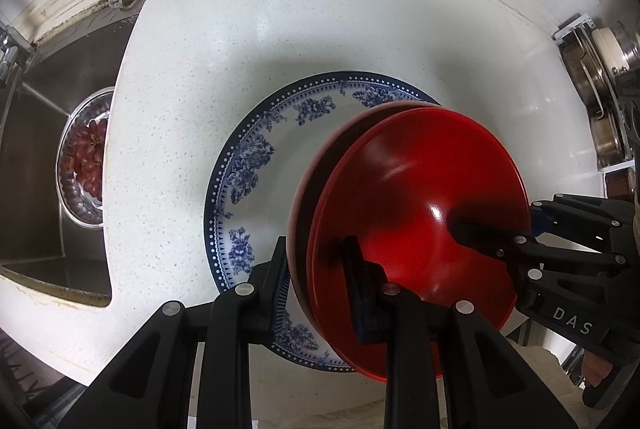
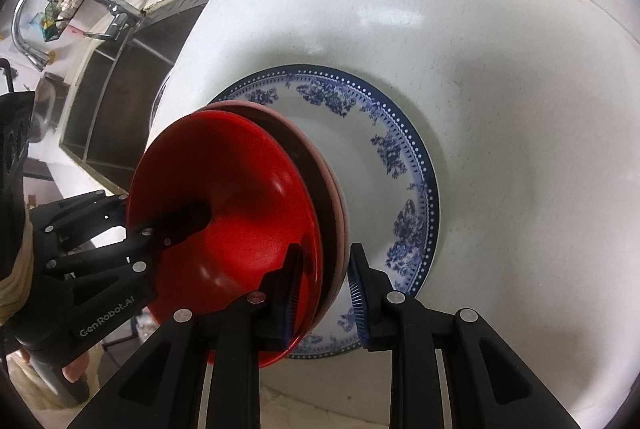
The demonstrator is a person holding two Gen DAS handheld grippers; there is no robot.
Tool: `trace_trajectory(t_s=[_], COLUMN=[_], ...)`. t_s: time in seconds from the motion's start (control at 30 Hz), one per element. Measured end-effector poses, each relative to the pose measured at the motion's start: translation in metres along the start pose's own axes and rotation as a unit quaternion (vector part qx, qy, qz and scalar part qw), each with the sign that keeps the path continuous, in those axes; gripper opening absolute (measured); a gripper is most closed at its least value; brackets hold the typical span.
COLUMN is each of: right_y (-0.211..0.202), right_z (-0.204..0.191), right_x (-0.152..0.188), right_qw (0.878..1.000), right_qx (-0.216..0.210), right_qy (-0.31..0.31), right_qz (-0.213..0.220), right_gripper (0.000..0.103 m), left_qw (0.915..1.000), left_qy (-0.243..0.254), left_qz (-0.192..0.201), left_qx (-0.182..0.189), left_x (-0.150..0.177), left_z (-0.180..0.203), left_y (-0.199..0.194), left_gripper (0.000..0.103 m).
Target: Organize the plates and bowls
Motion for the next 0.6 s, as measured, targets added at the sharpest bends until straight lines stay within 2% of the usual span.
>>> trace_trajectory(t_s=[0.13,0.27,0.3,0.33,0.37,0.47,0.6], right_y=[-0.001,-0.003,-0.004,-0.005,-0.006,-0.014,-0.028], right_z=[-0.001,-0.001,-0.001,-0.001,-0.001,0.0,0.001], right_x=[-0.001,0.001,0.001,0.002,0.003,0.007,0.015], right_qw=[1.0,1.0,1.0,0.999,0.999,0.998,0.994], right_qx=[0.01,0.016,0.016,0.016,0.018,0.036,0.061], right_qy=[-0.004,-0.008,-0.007,-0.007,-0.007,-0.005,-0.004], right_qz=[0.009,0.019,0.022,0.026,0.032,0.055,0.085], right_gripper=[0.025,0.026,0.026,0.033,0.039,0.048,0.053], left_qw=[1.0,0.9993,0.999,0.9986,0.9978,0.9959,0.9866], left_qy=[0.005,0.016,0.019,0.021,0.024,0.025,0.025], left_qz=[0.006,0.03,0.036,0.043,0.054,0.079,0.151], left_qx=[-0.001,-0.017,-0.02,-0.024,-0.03,-0.037,-0.056], left_x=[0.0,0.002,0.002,0.003,0.004,0.007,0.017], left_z=[-0.003,-0.002,-0.001,-0.001,-0.001,0.0,0.001], left_y=[0.0,-0.006,-0.008,-0.01,-0.013,-0.023,-0.049], left_gripper=[0.026,0.029,0.034,0.041,0.044,0.048,0.062])
Point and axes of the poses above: each gripper's, at about its wrist camera, not at the fingertips, and y roughly the way its jaws point, z to its right, x to its underside, the point moved 2 cm from there along y, roughly the way its jaws point, and after that the axes turned 13 degrees about -y, right-handed, at the moved point
